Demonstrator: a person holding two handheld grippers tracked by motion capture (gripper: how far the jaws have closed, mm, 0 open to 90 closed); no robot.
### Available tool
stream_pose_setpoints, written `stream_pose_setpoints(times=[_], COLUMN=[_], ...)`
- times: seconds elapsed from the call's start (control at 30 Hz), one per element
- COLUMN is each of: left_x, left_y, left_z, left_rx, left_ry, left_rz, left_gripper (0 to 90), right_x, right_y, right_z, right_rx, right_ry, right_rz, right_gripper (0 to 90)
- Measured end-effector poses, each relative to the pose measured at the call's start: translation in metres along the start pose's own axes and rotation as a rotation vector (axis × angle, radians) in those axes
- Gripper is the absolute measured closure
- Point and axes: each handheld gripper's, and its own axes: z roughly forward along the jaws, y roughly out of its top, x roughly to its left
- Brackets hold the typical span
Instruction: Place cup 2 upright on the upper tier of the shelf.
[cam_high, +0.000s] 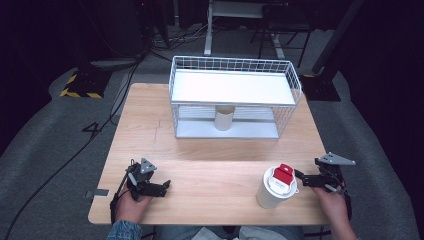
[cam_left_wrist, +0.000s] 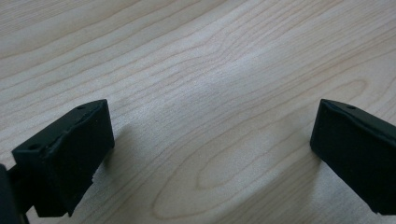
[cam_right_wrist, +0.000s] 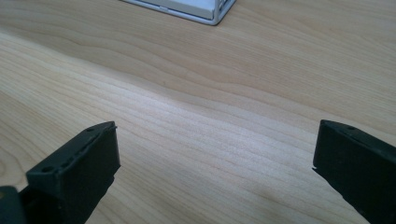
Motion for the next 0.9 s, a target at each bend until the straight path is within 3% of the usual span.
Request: stream_pose_setpoints(times=[0.3,0.57,0.9], left_x=[0.001,0.001,0.001], left_y=[0.001,0.001,0.001], left_z=[0.001,0.001,0.001], left_rx=[0.000,-0.001,-0.001], left_ry=[-0.001,-0.001,0.000], left_rz=[0.001,0.001,0.000], left_gripper=[0.1,0.1,0.2], right_x=[0.003,0.016,0.039], right_y=[0.004,0.008,0.014], right_z=[-0.026,-0.051,-0.075], right_rx=[-0.043,-0.067,-0.087], right_ry=[0.050,0.097,0.134], right_rz=[0.006,0.010,-0.046], right_gripper=[0.9,0.9,0.9])
